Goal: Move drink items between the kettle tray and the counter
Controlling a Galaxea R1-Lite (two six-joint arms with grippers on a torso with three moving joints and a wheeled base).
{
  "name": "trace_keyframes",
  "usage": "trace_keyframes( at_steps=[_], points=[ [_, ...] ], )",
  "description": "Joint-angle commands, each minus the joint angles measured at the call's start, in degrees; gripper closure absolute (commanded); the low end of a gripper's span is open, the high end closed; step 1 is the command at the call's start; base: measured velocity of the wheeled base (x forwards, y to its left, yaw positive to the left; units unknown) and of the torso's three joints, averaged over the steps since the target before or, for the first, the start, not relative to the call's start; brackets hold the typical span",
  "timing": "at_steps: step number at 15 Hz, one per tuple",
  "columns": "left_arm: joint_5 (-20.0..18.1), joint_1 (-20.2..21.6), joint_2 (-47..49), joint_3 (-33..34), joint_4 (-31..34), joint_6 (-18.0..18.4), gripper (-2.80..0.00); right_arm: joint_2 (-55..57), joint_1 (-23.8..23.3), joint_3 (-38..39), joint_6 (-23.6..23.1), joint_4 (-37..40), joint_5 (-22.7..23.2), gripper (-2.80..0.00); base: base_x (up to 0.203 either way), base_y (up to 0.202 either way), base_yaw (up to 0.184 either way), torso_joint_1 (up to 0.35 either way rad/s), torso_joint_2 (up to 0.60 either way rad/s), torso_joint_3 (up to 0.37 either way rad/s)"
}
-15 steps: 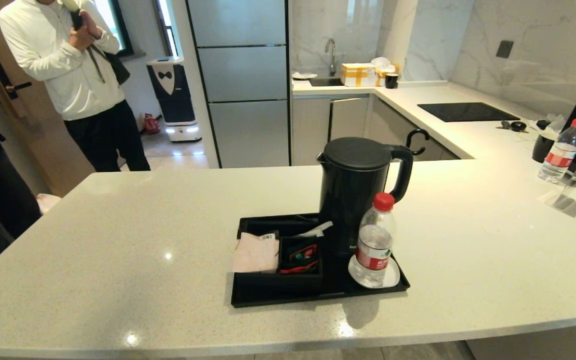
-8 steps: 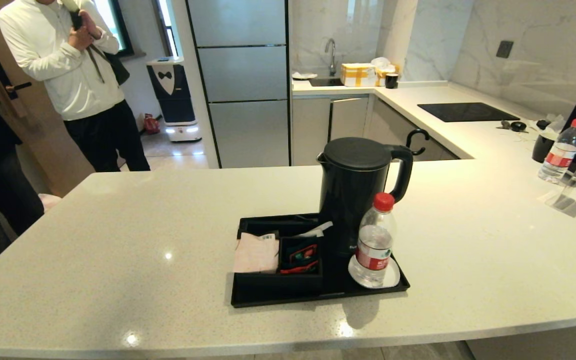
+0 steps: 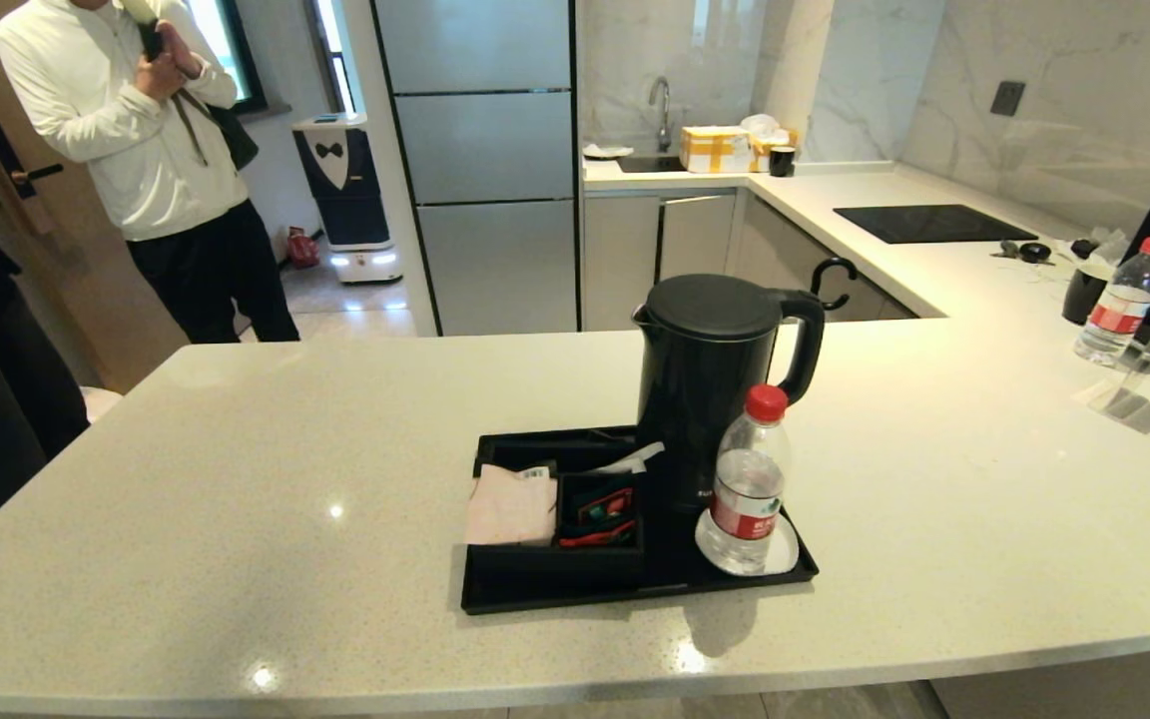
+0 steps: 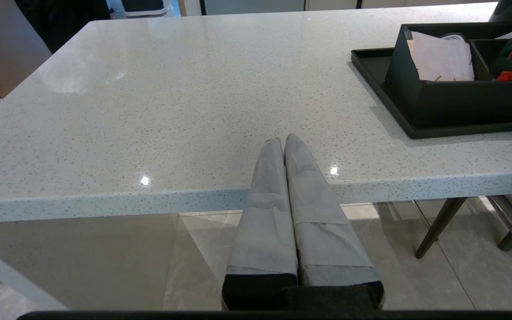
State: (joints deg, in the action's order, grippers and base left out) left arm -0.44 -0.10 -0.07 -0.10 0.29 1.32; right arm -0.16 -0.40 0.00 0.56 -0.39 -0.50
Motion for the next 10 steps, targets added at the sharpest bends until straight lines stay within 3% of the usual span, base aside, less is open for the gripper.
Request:
trace_keyframes(
  at_steps=[1, 10],
  points=[
    [0.0, 0.0, 0.1, 0.0, 0.0, 0.0, 0.00, 0.2, 0.1, 0.1, 0.1, 0.0, 0.0, 0.00, 0.000, 0.000, 0.000, 0.000, 0.00, 0.000],
    [0.0, 0.0, 0.1, 0.0, 0.0, 0.0, 0.00, 0.2, 0.1, 0.1, 0.1, 0.0, 0.0, 0.00, 0.000, 0.000, 0.000, 0.000, 0.00, 0.000]
  ],
)
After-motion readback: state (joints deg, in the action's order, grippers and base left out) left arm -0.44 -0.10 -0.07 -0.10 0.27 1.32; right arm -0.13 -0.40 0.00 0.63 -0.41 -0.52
